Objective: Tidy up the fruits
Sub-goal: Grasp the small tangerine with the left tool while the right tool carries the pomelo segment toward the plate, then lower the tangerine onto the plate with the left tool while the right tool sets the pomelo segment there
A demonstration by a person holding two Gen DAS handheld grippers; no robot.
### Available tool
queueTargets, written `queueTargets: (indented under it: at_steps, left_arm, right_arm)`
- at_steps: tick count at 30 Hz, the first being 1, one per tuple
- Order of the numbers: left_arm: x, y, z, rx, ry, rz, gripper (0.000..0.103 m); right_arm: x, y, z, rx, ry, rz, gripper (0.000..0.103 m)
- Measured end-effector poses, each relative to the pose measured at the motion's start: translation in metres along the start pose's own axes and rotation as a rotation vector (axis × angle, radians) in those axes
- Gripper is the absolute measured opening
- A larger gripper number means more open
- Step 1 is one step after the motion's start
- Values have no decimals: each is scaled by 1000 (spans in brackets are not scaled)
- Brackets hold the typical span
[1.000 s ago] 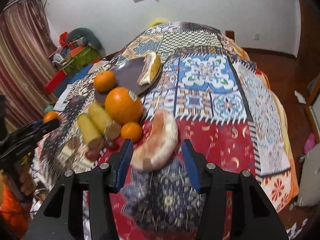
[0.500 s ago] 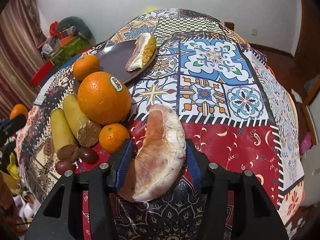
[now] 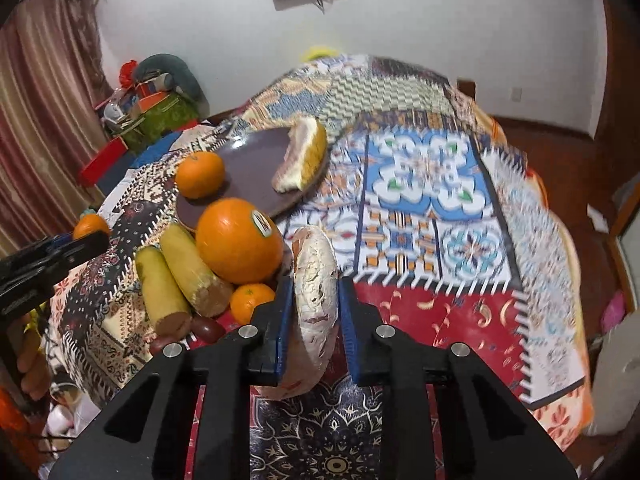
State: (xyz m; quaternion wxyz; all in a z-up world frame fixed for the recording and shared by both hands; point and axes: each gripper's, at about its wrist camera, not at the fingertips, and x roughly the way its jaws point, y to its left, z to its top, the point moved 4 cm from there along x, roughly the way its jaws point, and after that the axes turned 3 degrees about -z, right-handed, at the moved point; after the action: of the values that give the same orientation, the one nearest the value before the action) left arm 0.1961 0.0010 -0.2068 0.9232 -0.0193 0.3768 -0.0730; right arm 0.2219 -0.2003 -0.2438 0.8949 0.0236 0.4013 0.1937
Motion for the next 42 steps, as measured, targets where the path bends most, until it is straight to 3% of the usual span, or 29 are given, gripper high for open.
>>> queueTargets:
  at_steps: [10, 21, 30, 42]
  left_arm:
    - [12, -3, 34, 12, -38, -15, 37]
    - [31, 8, 75, 17, -84, 3, 37]
    - [68, 27, 105, 18, -70, 34, 37]
    - [125, 54, 113, 1, 54, 33, 37]
  right_arm:
    - [-18, 11, 48, -36, -111, 19, 21]
    - [0, 23, 104, -69, -186, 52, 21]
    - [39, 34, 132, -104, -168, 87, 21]
    - [101, 45, 142, -208, -58, 74, 21]
